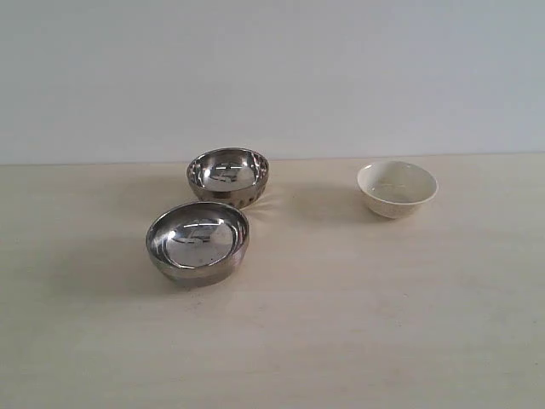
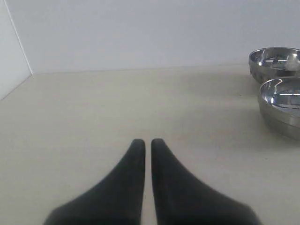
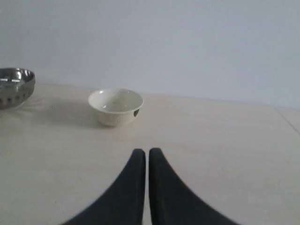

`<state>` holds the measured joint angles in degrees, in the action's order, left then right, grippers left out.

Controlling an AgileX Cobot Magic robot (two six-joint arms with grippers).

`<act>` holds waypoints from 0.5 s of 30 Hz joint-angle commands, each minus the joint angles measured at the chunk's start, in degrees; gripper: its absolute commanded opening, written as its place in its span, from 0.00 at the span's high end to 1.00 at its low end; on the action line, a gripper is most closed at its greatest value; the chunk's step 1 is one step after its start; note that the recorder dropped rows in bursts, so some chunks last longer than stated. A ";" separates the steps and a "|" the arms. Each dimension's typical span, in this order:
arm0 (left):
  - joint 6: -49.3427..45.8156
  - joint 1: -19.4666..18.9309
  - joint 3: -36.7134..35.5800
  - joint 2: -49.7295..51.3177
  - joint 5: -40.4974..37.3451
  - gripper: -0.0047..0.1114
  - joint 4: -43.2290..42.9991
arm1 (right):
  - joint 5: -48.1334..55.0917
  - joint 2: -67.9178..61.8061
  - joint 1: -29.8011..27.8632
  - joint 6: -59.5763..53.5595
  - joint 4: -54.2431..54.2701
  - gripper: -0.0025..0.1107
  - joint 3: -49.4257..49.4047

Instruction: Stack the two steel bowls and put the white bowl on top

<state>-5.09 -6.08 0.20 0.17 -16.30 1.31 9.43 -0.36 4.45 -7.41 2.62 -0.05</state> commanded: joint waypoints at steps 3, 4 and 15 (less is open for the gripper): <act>0.65 -0.03 -0.20 -0.17 -0.01 0.92 0.15 | -14.40 0.36 -0.29 -0.31 -0.48 0.98 0.05; 0.65 -0.03 -0.20 -0.17 -0.01 0.92 0.15 | -17.35 0.36 -0.29 0.03 -0.48 0.98 0.05; 0.65 -0.03 -0.20 -0.17 -0.01 0.92 0.15 | -58.02 0.36 -0.29 16.23 -0.48 0.98 0.05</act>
<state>-5.09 -6.08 0.20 0.17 -16.30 1.31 -37.37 -0.16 4.45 0.88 2.39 -0.05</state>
